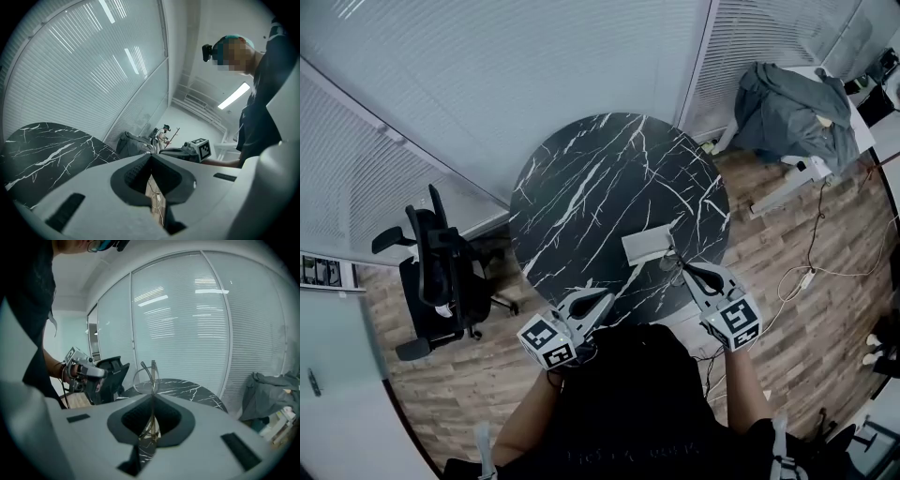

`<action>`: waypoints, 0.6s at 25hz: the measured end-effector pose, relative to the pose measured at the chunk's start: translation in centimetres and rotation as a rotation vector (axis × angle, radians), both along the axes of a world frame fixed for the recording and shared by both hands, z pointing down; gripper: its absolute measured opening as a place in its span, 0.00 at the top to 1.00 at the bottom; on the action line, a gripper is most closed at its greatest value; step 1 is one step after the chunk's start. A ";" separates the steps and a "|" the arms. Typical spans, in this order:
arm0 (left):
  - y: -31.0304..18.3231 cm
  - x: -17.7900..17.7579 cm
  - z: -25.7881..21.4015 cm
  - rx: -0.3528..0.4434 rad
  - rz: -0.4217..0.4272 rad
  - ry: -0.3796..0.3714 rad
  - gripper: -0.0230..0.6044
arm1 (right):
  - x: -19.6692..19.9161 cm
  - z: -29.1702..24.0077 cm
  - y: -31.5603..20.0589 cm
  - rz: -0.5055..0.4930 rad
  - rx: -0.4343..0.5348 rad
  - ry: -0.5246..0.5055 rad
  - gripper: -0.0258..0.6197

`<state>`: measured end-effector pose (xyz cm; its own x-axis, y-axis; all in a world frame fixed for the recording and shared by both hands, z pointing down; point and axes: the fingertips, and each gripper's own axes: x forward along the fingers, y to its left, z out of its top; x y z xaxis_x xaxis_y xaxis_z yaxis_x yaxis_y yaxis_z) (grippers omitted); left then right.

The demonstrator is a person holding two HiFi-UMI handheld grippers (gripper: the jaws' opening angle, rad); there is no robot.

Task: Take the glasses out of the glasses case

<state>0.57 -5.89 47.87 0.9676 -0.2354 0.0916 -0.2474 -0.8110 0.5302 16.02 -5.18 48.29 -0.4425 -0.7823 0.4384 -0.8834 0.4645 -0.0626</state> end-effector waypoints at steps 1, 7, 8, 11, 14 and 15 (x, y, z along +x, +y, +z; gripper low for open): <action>0.0 0.0 0.0 -0.002 -0.002 0.001 0.93 | 0.1 -0.2 0.1 0.004 0.002 -0.002 0.91; -0.2 0.4 -0.4 -0.010 -0.003 0.004 0.93 | 0.8 -0.9 0.3 0.047 0.014 -0.098 0.91; -0.3 0.4 -0.3 -0.009 -0.003 0.004 0.93 | 0.7 -1.3 0.2 0.053 0.019 -0.131 0.91; -0.4 0.4 -0.1 -0.002 -0.003 0.003 0.93 | 0.5 -2.2 0.3 0.054 0.042 -0.205 0.91; -0.7 0.5 -0.3 -0.008 -0.011 0.007 0.93 | 0.4 -2.2 0.5 0.054 0.049 -0.220 0.91; -0.8 0.4 -0.2 -0.006 -0.011 0.008 0.93 | 0.3 -2.3 0.5 0.053 0.050 -0.224 0.91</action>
<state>0.96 -6.67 47.64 0.9657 -0.2451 0.0856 -0.2519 -0.8051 0.5370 16.34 -4.68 46.03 -0.4818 -0.8257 0.2934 -0.8733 0.4250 -0.2381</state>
